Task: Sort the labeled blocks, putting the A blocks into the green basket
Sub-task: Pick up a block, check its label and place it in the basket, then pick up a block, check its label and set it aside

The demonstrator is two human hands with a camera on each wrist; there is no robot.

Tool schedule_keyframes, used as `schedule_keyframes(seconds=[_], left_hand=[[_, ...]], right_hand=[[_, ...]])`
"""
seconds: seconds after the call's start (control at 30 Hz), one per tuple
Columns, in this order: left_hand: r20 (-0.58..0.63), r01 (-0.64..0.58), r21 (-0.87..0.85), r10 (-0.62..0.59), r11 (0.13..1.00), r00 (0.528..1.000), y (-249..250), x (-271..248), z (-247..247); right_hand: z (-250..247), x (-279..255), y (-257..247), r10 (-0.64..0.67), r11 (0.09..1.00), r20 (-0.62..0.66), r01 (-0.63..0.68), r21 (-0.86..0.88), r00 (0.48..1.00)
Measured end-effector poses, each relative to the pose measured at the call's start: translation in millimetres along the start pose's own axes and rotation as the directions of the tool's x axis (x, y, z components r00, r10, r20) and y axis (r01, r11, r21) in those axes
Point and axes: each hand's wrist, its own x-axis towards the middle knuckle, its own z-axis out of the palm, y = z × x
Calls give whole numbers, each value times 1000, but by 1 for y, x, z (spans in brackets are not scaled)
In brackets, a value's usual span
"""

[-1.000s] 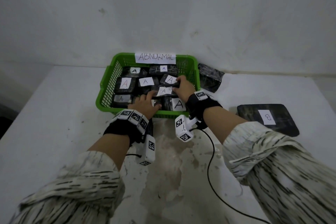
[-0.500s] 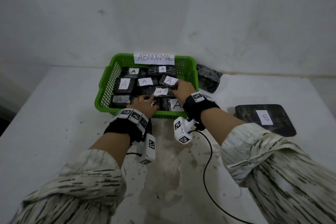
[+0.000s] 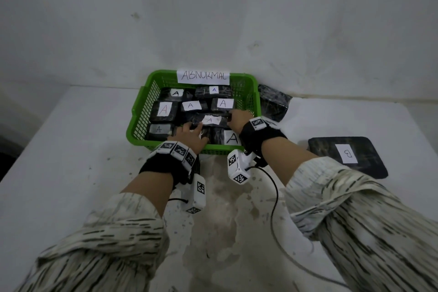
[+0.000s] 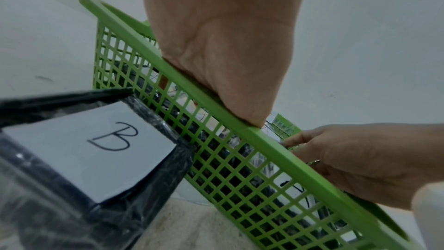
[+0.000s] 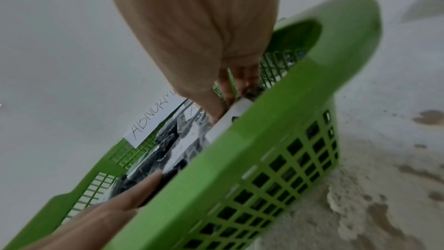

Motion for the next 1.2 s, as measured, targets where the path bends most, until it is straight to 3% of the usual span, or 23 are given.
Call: schedule_keyframes(seconds=[0.13, 0.4, 0.53, 0.63, 0.7, 0.77, 0.87, 0.93, 1.2], left_hand=[[-12, -22, 3, 22, 1000, 1000, -1, 1, 1], [-11, -34, -14, 33, 999, 999, 0, 0, 1], [-95, 7, -68, -14, 998, 995, 6, -5, -1], [-201, -54, -133, 26, 990, 979, 26, -7, -3], [-244, -141, -208, 88, 968, 966, 48, -6, -7], [-250, -208, -310, 132, 928, 959, 74, -4, -13], [-221, -243, -415, 162, 877, 962, 110, 1, -18], [-208, -257, -428, 182, 867, 961, 130, 4, -16], [-138, -247, -308, 213, 919, 967, 156, 20, 2]], right_hand=[[2, 1, 0, 61, 995, -118, -52, 81, 991], [1, -8, 4, -58, 992, -6, 58, 108, 998], [-19, -22, 14, -97, 891, -222, 184, 416, 970], [-38, -31, 29, -57, 789, -381, 276, 549, 923], [-49, -30, 45, 6, 818, -475, 269, 509, 880], [-58, -26, 63, 74, 888, -509, 176, 425, 858], [-66, -20, 90, 149, 961, -403, -37, 273, 903], [-67, -16, 106, 153, 981, -336, -102, 165, 929], [-66, 9, 145, 70, 996, -157, -78, -49, 985]])
